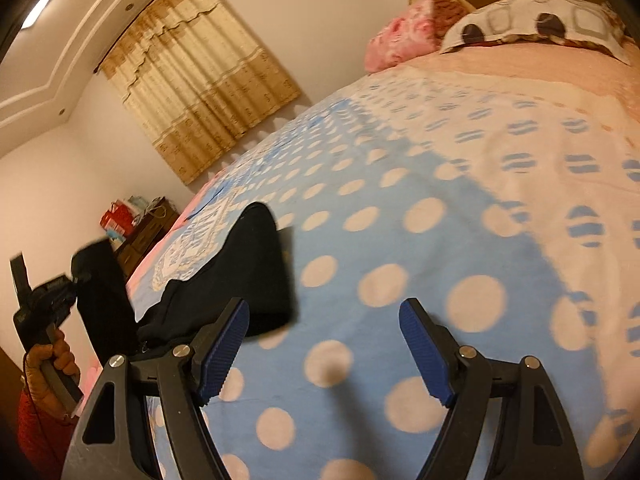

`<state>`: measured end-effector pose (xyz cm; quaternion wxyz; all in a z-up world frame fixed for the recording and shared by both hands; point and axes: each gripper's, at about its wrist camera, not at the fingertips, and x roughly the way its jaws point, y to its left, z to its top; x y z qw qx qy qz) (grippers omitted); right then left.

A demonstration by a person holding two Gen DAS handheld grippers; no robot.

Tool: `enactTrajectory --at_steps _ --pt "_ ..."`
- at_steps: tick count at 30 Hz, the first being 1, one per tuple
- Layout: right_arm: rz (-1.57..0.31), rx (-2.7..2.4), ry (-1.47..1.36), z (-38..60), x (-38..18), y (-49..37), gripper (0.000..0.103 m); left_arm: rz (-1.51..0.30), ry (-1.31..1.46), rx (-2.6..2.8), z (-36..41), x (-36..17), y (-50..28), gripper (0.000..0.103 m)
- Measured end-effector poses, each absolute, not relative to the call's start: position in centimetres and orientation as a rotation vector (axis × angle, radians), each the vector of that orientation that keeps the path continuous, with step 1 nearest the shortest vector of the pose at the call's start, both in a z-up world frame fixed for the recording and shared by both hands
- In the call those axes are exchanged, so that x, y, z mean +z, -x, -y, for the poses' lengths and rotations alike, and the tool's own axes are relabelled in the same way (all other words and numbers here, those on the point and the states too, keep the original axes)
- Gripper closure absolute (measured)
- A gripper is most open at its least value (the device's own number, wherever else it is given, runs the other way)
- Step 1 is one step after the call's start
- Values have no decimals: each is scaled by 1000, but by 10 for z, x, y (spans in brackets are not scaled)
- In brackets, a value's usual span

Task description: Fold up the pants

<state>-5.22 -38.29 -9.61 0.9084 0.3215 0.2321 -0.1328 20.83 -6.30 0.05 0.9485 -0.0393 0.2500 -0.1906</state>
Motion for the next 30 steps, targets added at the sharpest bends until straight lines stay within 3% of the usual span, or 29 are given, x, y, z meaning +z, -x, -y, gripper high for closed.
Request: enactTrajectory --at_steps 7,12,23,25,26,27,30 --pt "-461 -318 -687 400 -95 83 24 -484 -227 -620 195 -45 -138 89" --pt "-467 -334 -701 410 -100 94 24 -415 -463 -673 244 -80 -89 89" --pt "-464 -295 -723 416 -96 91 24 -486 -580 -676 247 -90 -65 80" --pt "-455 -293 -714 417 -89 89 24 -523 -557 -705 235 -87 -60 62" --pt "-451 -290 -704 417 -85 88 24 -542 -545 -719 228 -85 -58 40" --pt "-447 -282 -683 416 -79 85 24 -550 -529 -732 219 -82 -53 31" --pt "-424 -245 -618 410 -58 72 24 -567 -480 -757 181 -71 -44 30"
